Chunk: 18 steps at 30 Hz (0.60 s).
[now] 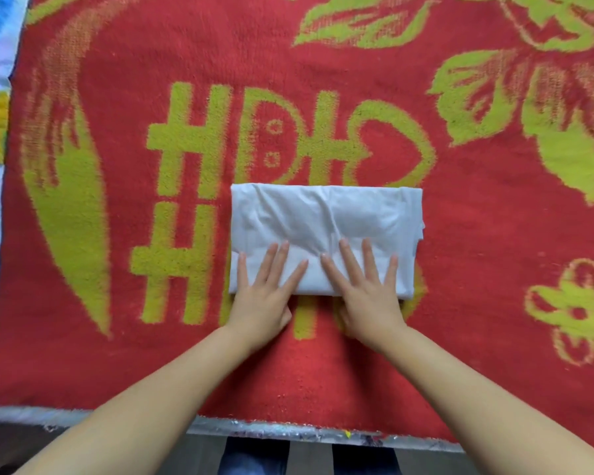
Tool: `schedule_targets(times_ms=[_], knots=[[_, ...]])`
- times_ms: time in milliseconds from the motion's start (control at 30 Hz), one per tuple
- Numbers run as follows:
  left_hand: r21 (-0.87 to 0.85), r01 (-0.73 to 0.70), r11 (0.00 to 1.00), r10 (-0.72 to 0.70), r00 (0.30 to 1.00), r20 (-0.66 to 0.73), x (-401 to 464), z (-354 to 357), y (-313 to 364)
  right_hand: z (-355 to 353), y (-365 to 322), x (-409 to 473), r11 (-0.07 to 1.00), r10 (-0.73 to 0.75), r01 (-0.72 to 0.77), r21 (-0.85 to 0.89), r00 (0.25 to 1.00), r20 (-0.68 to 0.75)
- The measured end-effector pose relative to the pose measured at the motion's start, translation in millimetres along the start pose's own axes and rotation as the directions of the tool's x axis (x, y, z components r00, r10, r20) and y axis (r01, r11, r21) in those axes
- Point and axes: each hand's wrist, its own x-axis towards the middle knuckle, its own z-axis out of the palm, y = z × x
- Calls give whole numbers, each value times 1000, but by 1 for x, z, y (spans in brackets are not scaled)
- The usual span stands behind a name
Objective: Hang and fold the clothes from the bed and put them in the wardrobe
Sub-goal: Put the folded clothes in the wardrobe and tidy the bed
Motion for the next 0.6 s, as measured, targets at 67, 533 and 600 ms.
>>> schedule_targets(times_ms=[67,533,600], knots=[[24,73,997,-74,997,27,13,-6,0,-9,6,14,995,95,-95,3,995,3],[36,154,987,-158,957,243,41,-241,-18,-243,13,25,998,58,-62,14,973,224],[86,138,987,-152,971,185,31,-283,-21,-290,6,14,999,34,-28,-33,980,194]])
